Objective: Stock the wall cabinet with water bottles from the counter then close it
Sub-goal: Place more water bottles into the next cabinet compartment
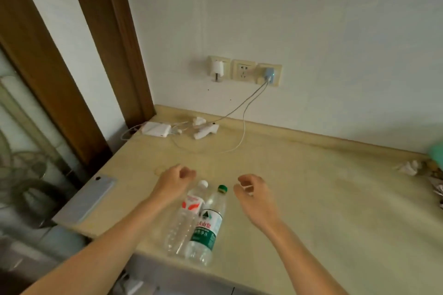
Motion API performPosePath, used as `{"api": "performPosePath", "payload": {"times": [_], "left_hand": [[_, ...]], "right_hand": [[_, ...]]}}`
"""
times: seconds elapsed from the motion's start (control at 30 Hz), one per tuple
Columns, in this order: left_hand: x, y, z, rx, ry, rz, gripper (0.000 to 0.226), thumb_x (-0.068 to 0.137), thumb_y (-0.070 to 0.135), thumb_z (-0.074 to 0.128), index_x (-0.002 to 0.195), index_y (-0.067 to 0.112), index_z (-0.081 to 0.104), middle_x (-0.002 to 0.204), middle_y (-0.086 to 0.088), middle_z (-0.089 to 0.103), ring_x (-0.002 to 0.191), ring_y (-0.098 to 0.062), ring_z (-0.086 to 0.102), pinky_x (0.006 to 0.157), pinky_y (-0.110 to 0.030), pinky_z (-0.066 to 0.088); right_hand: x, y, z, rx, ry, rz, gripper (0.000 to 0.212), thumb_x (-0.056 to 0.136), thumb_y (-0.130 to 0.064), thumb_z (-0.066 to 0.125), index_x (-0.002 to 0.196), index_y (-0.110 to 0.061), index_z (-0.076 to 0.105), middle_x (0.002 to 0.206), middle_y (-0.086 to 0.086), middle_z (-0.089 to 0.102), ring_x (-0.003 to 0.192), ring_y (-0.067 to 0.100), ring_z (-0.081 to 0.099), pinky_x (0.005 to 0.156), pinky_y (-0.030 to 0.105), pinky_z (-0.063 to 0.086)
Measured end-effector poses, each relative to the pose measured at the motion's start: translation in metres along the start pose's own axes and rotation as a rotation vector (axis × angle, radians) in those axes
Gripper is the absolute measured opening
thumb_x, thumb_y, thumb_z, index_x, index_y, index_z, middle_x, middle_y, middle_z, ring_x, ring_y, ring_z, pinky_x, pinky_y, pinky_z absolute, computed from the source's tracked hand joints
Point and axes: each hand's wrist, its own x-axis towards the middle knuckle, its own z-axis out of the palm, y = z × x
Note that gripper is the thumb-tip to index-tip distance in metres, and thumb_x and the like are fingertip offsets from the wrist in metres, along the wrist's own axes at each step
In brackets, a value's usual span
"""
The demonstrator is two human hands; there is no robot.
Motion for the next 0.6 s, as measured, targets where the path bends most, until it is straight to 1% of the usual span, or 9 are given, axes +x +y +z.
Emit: {"api": "performPosePath", "payload": {"times": [0.07, 0.1, 0.2, 0.23, 0.3, 0.37, 0.4, 0.5, 0.6], "left_hand": [[-0.010, -0.034, 0.010, 0.054, -0.054, -0.105, 0.039, 0.098, 0.045, 0.060, 0.121, 0.013, 0.063, 0.106, 0.004, 0.065, 0.090, -0.010, 0.060, 0.068, -0.018, 0.042], [-0.016, -0.047, 0.015, 0.050, -0.084, -0.150, 0.042, 0.098, 0.045, 0.060, 0.125, 0.013, 0.061, 0.110, 0.002, 0.065, 0.093, -0.011, 0.060, 0.070, -0.019, 0.044], [-0.028, -0.068, 0.032, -0.119, -0.144, -0.266, 0.044, 0.096, 0.042, 0.064, 0.131, 0.016, 0.059, 0.125, -0.003, 0.064, 0.107, -0.019, 0.062, 0.088, -0.033, 0.052], [-0.031, -0.070, 0.038, -0.176, -0.150, -0.287, 0.043, 0.095, 0.039, 0.067, 0.131, 0.018, 0.059, 0.126, -0.002, 0.065, 0.107, -0.019, 0.063, 0.090, -0.036, 0.053], [-0.034, -0.073, 0.047, -0.236, -0.137, -0.300, 0.044, 0.092, 0.032, 0.070, 0.133, 0.020, 0.060, 0.120, 0.000, 0.066, 0.103, -0.018, 0.064, 0.085, -0.033, 0.055], [-0.035, -0.074, 0.052, -0.254, -0.133, -0.293, 0.048, 0.091, 0.029, 0.072, 0.136, 0.021, 0.060, 0.117, 0.002, 0.068, 0.101, -0.016, 0.066, 0.078, -0.028, 0.055], [-0.036, -0.075, 0.053, -0.252, -0.147, -0.286, 0.049, 0.090, 0.029, 0.073, 0.137, 0.021, 0.060, 0.115, 0.003, 0.069, 0.102, -0.016, 0.067, 0.079, -0.028, 0.055], [-0.038, -0.072, 0.063, -0.260, -0.194, -0.283, 0.049, 0.086, 0.028, 0.079, 0.132, 0.024, 0.063, 0.110, 0.004, 0.073, 0.101, -0.018, 0.069, 0.088, -0.035, 0.057], [-0.040, -0.056, 0.084, -0.281, -0.216, -0.255, 0.048, 0.081, 0.030, 0.083, 0.126, 0.028, 0.065, 0.107, 0.004, 0.074, 0.097, -0.016, 0.070, 0.079, -0.031, 0.057]], "right_hand": [[-0.008, 0.013, 0.026, -0.045, -0.094, 0.074, 0.034, 0.096, -0.033, 0.061, 0.128, -0.021, 0.063, 0.118, -0.005, 0.062, 0.099, 0.009, 0.060, 0.082, 0.023, 0.043], [-0.011, 0.017, 0.037, -0.048, -0.139, 0.116, 0.038, 0.096, -0.034, 0.061, 0.131, -0.021, 0.061, 0.119, -0.005, 0.061, 0.102, 0.011, 0.060, 0.083, 0.024, 0.044], [-0.020, 0.027, 0.064, 0.050, -0.250, 0.254, 0.054, 0.096, -0.036, 0.063, 0.145, -0.020, 0.047, 0.133, 0.001, 0.055, 0.117, 0.017, 0.058, 0.093, 0.033, 0.050], [-0.022, 0.029, 0.071, 0.088, -0.280, 0.296, 0.061, 0.096, -0.036, 0.064, 0.150, -0.019, 0.041, 0.140, 0.004, 0.051, 0.123, 0.020, 0.056, 0.096, 0.034, 0.049], [-0.023, 0.033, 0.081, 0.153, -0.312, 0.373, 0.072, 0.096, -0.035, 0.065, 0.156, -0.016, 0.030, 0.149, 0.010, 0.045, 0.129, 0.026, 0.053, 0.103, 0.040, 0.050], [-0.021, 0.038, 0.086, 0.200, -0.316, 0.426, 0.076, 0.095, -0.030, 0.067, 0.158, -0.015, 0.026, 0.149, 0.012, 0.044, 0.128, 0.029, 0.055, 0.103, 0.047, 0.052], [-0.020, 0.041, 0.087, 0.212, -0.309, 0.440, 0.077, 0.095, -0.028, 0.068, 0.158, -0.015, 0.025, 0.147, 0.012, 0.046, 0.125, 0.029, 0.057, 0.101, 0.047, 0.053], [-0.015, 0.051, 0.078, 0.208, -0.273, 0.459, 0.076, 0.093, -0.026, 0.069, 0.156, -0.016, 0.027, 0.135, 0.009, 0.056, 0.111, 0.025, 0.064, 0.092, 0.044, 0.058], [-0.012, 0.068, 0.059, 0.176, -0.224, 0.484, 0.077, 0.090, -0.024, 0.071, 0.155, -0.017, 0.029, 0.132, 0.009, 0.059, 0.107, 0.026, 0.067, 0.090, 0.045, 0.059]]}}
